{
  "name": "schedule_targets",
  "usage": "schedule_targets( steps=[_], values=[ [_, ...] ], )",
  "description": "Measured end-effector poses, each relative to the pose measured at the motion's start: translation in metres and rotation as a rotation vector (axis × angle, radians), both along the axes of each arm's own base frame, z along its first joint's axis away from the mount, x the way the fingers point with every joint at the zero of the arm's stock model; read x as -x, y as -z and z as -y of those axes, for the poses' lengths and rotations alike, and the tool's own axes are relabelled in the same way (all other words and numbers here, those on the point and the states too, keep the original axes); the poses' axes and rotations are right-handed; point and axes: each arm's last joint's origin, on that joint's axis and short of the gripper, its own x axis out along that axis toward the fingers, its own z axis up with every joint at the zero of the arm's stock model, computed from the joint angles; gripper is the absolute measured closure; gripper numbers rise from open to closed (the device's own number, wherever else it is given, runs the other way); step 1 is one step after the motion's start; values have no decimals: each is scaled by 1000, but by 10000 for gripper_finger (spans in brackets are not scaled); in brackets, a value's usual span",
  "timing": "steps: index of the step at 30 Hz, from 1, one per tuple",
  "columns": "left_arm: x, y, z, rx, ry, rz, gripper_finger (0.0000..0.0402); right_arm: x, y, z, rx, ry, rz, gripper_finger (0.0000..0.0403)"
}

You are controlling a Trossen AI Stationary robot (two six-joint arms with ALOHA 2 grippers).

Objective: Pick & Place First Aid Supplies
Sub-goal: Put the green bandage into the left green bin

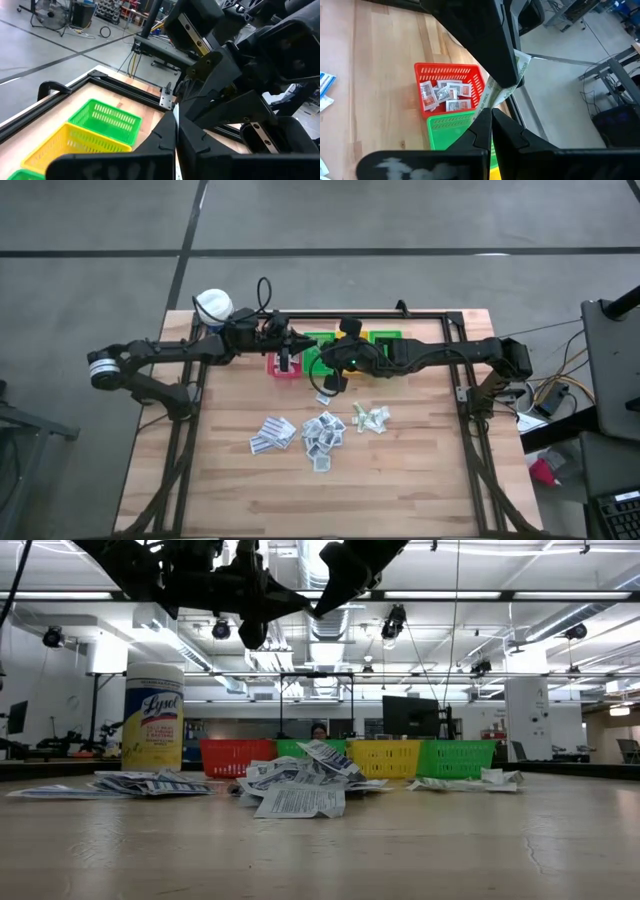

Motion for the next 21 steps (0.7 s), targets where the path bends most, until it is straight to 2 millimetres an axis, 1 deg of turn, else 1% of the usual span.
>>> schedule_targets(
  steps=[2, 5, 12, 17, 21],
  values=[
    [0, 0, 0, 0, -1, -1, 401, 0, 0, 0, -1, -4, -4, 392],
    [0, 0, 0, 2, -9, -4, 401, 2, 0, 2, -19, 12, -5, 378],
    [0, 3, -1, 3, -46, -28, 401, 7, 3, 12, -88, 97, -4, 310],
    [2, 13, -4, 23, -174, -135, 401, 16, 8, 14, -89, 120, -111, 266],
    [2, 27, -8, 7, -276, -255, 401, 25, 14, 13, -113, 149, -200, 253]
  ],
)
